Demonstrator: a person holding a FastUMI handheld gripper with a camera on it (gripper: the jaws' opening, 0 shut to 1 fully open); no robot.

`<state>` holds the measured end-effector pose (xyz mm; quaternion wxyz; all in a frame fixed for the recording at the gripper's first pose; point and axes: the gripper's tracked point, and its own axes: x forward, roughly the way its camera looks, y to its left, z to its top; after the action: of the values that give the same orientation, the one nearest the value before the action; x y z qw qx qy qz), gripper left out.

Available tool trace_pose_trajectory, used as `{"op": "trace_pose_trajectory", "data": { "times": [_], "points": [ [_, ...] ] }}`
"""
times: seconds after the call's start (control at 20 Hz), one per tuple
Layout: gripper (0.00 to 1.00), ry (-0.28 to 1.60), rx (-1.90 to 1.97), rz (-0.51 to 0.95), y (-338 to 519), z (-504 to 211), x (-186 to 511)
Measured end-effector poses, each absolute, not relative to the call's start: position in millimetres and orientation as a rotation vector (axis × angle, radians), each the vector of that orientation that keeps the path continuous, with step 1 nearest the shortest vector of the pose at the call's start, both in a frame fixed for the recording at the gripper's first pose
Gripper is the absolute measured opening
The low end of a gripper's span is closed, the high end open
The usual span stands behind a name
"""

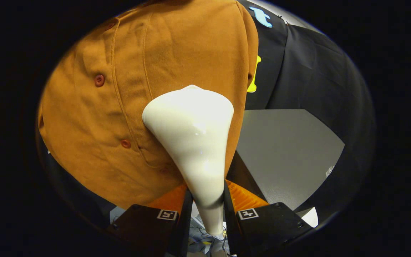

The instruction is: Iron the clothes twice with a garment steamer, once on the left side and once on the right side.

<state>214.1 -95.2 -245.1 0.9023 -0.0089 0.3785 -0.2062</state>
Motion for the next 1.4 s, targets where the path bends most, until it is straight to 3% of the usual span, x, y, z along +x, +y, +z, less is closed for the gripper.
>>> {"op": "trace_pose_trajectory", "data": {
  "times": [0.55,0.95,1.4],
  "points": [
    [0.47,0.892,-0.004,-0.422,-100,-285,183],
    [0.47,0.705,-0.004,-0.445,-92,-200,180],
    [0.47,0.487,-0.046,-0.287,-9,-120,218]
  ]
}}
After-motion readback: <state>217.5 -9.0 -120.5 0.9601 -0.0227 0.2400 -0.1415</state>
